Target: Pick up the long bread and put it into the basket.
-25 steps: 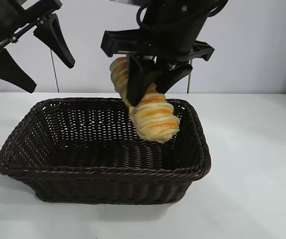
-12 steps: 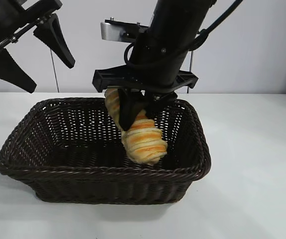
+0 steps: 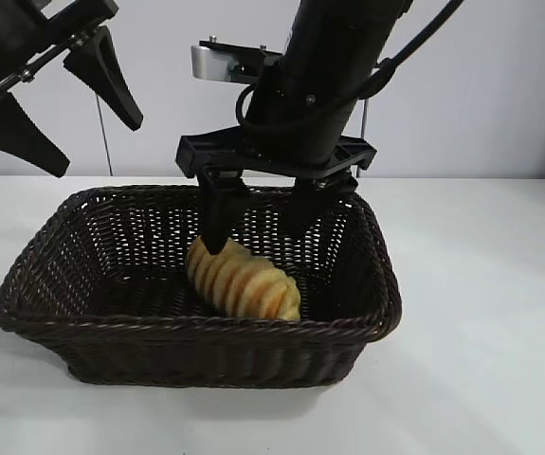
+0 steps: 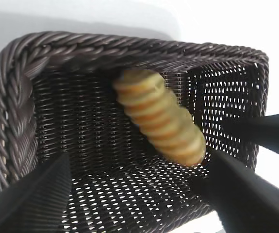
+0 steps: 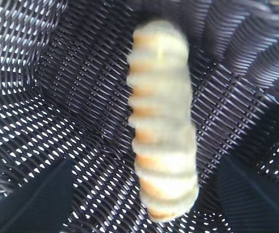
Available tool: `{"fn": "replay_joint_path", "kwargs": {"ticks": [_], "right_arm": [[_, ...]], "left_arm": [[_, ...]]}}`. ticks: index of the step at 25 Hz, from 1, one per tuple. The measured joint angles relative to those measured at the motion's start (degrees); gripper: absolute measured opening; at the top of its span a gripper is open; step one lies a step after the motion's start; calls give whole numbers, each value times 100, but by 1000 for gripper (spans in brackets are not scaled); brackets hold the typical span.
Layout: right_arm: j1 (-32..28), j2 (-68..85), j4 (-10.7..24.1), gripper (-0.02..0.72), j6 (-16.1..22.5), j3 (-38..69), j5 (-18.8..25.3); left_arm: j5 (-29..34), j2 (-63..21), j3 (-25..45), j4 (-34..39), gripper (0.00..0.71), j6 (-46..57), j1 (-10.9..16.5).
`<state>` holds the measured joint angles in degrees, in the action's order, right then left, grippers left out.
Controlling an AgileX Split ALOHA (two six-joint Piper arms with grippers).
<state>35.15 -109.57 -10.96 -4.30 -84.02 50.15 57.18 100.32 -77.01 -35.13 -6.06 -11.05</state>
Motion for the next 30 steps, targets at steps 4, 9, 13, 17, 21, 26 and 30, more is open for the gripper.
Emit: {"fn": "replay_joint_path", "kwargs": {"ticks": [4,9,13,17,21,26,30], "right_arm": [[-155,245,-8,601,0,-149,160],[-566,422,-32,601,-21,-429,518],[-875,566,-146,601,-124,-593,837],[-1279,721,-496,601,-133,-772,1066],[-1491,746,-789,601,-149,-787,1197],[-1491,746,-861,601,-150,-787,1246],[-1491,746,-861,601,-155,-787,1246]], "left_arm": [[5,0,0,0,565,0,0],[5,0,0,0,565,0,0],[5,0,0,0,565,0,0],[7,0,0,5,565,0,0],[7,0,0,5,565,0,0],[7,0,0,11,565,0,0],[7,0,0,11,565,0,0]]}}
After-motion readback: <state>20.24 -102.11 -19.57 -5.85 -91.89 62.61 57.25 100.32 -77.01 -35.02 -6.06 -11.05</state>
